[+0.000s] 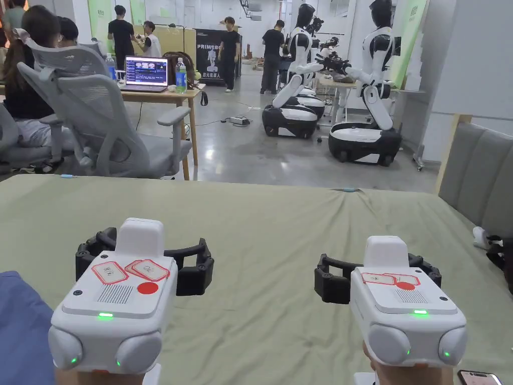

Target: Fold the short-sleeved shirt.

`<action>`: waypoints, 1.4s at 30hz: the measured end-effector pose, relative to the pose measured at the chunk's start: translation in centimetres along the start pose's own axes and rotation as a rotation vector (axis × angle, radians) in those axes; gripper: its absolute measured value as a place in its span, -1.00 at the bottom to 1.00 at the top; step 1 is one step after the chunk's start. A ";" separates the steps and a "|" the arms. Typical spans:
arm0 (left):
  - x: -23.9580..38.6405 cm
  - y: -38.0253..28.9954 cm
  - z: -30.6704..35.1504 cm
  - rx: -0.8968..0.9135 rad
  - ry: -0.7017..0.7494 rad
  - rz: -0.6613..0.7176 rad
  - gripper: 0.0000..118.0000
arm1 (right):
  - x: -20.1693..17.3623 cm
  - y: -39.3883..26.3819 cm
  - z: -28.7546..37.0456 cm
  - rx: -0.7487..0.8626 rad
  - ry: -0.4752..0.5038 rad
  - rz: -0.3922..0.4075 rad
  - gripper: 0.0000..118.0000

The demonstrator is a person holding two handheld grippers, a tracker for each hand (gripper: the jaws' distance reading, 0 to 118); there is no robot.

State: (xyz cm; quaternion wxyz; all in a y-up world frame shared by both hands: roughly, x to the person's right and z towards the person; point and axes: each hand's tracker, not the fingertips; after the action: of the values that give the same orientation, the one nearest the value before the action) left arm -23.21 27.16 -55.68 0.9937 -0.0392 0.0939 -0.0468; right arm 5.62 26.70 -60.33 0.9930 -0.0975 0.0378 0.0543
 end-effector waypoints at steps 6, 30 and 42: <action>-0.1 0.0 0.0 0.001 0.000 0.003 1.00 | -0.1 -0.3 -0.3 0.001 -0.004 0.015 1.00; 0.1 -0.1 0.0 0.004 0.004 -0.006 1.00 | -0.6 -1.0 -1.0 0.000 0.005 0.024 1.00; 0.0 -0.3 -0.2 -0.008 -0.002 0.004 1.00 | -0.7 -1.1 -1.3 -0.003 0.002 0.028 1.00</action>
State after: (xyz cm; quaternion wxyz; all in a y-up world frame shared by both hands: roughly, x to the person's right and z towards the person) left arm -23.24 26.85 -55.81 0.9937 -0.0432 0.0931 -0.0445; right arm 4.97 25.30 -61.29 0.9920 -0.0987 0.0401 0.0683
